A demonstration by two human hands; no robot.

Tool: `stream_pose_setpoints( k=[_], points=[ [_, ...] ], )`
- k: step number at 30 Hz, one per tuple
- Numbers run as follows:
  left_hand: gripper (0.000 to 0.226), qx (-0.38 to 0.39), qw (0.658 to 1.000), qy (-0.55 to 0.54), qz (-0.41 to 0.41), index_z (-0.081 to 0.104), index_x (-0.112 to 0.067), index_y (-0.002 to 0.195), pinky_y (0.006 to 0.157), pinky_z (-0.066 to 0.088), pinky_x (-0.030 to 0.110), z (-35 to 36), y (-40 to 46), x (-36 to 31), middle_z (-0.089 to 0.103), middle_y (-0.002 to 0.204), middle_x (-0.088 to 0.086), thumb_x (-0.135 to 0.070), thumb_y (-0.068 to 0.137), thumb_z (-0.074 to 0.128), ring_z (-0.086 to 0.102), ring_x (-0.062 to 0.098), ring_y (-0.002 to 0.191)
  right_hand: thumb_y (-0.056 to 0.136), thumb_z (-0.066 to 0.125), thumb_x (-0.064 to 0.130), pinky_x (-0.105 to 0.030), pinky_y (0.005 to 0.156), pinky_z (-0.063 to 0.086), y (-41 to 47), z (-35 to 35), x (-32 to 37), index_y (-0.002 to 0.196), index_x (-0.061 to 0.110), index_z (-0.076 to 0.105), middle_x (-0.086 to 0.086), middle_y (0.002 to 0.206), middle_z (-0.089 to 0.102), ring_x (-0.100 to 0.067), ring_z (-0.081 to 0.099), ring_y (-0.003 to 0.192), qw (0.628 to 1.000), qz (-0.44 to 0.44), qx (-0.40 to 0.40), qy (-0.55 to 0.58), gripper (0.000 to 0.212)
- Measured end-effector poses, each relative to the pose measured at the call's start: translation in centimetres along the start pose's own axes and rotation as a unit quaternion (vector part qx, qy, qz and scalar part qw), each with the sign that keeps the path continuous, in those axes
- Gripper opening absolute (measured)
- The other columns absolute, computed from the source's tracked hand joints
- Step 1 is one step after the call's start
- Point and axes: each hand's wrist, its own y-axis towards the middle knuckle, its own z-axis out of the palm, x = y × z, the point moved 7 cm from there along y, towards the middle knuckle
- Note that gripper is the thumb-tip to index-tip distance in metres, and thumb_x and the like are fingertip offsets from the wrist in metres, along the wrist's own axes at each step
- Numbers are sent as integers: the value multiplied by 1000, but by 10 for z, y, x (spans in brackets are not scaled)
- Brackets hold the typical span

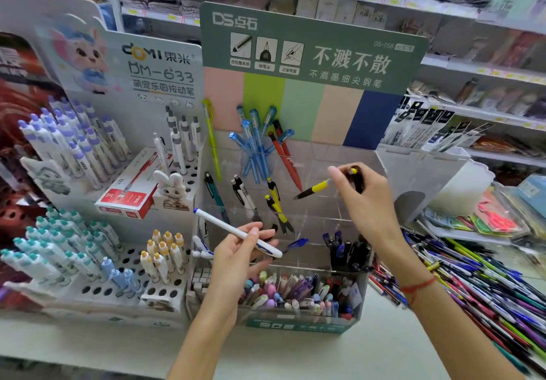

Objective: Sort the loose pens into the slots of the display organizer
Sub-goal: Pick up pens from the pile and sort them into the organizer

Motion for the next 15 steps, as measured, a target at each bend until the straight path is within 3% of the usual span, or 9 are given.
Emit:
stream_pose_setpoints(
  k=[3, 6, 8, 10, 12, 15],
  points=[
    [16, -9, 1000, -9, 1, 64, -12, 105, 69, 60, 27, -6, -2, -2, 76, 92, 2, -12, 97, 50, 72, 15, 86, 89, 65, 40, -25, 58, 43, 12, 36, 7, 80, 19, 63, 6, 69, 60, -8, 55, 65, 983, -33, 105, -150, 23],
    [15, -21, 1000, -12, 9, 63, -12, 104, 68, 60, 27, -14, -4, -7, 76, 90, 2, -11, 98, 50, 73, 14, 84, 83, 72, 36, -30, 54, 42, 16, 67, 6, 77, 21, 61, 8, 65, 55, -16, 55, 64, 959, -25, 192, -206, 19],
    [15, -29, 999, -7, 11, 64, -12, 104, 73, 59, 32, -21, -6, -10, 76, 91, 2, -12, 98, 50, 72, 15, 85, 80, 75, 29, -31, 62, 46, 15, 74, 6, 95, 20, 64, 5, 73, 57, -15, 57, 70, 960, 4, 223, -170, 21],
    [15, -34, 999, -9, 12, 64, -12, 104, 76, 58, 34, -29, -8, -12, 75, 92, 3, -12, 97, 50, 72, 15, 85, 86, 68, 24, -23, 62, 42, 14, 68, 9, 103, 19, 58, 5, 79, 55, -7, 52, 71, 972, 29, 206, -106, 21],
    [15, -43, 999, -14, 15, 64, -12, 105, 73, 60, 33, -37, -9, -12, 75, 92, 3, -12, 97, 50, 73, 16, 84, 97, 51, 17, -21, 62, 40, 11, 55, 11, 99, 19, 56, 8, 81, 53, -5, 49, 72, 985, 47, 163, -18, 6],
    [15, -57, 998, -27, 23, 64, -11, 103, 62, 60, 27, -49, -11, -13, 75, 91, 4, -10, 97, 50, 73, 17, 82, 103, 36, 13, -12, 68, 47, -2, 39, 11, 89, 19, 58, 5, 80, 61, -6, 57, 74, 984, 60, 119, 117, 27]
  ],
)
